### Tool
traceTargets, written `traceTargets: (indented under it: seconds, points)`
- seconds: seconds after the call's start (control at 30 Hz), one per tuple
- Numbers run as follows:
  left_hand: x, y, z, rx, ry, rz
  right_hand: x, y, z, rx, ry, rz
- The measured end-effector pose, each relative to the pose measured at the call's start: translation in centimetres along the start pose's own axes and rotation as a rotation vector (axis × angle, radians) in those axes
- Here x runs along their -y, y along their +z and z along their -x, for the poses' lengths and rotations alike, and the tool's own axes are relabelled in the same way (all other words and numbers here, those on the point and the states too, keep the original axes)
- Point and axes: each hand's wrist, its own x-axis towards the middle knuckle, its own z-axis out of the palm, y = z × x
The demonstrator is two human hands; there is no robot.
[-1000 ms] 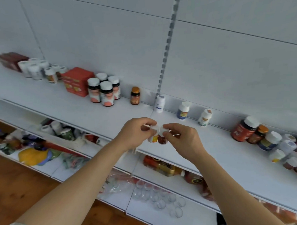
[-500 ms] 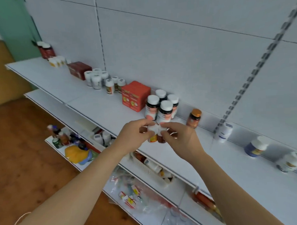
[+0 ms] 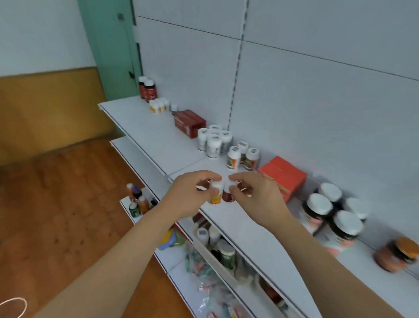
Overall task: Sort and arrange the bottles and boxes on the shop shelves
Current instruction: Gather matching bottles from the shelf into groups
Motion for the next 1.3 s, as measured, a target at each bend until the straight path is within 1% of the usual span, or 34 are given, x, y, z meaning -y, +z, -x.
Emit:
traceTargets:
  seconds: [0.2,0.3,0.5,0.7,0.8,0.9,1.0,1.07,1.2,1.3]
  points:
    - [6.1,-8.8,-4.2,-0.045,0.036,-0.018,5.1,7.6,-6.9,-0.008,-0.023,0.012]
    - [8.6,-13.2,-6.4,-0.037,0.057,-0.038,7.2,11.0,-10.2,-0.017,-0.012,-0.006]
    - [13.9,-19.3,-10.9,-0.039,0.057,-0.066,8.8,17.0,-16.5,-0.017,-0.003,0.037]
    - [19.0,-23.1,-17.9,-0.036,0.06,-0.114,8.1,22.2,-24.1,-0.046,-0.028,0.04]
    - [21.6,-24.7,-22.2,-0.033,0.075,-0.135,7.3,24.7,-28.5,-0.068,-0.001,0.027]
    - [23.6,-26.6,-26.5,0.002,0.059,-0.174,6.4,27.1,-33.1,-0.079,0.022,0.018]
    - [25.0,-28.2,-30.7,0.008,0.068,-0.211,5.6,28.7,-37.1,-0.104,0.057,0.084]
    - [26.4,-29.2,-33.4,0.006,0.072,-0.214,5.0,29.6,-39.7,-0.151,0.078,0.154]
    - [29.6,-30.7,-37.9,0.052,0.104,-0.262,3.9,31.6,-43.2,-0.24,0.032,0.332]
    - [32.1,-31.9,-41.6,0.071,0.145,-0.269,3.0,33.2,-45.9,-0.256,0.08,0.406]
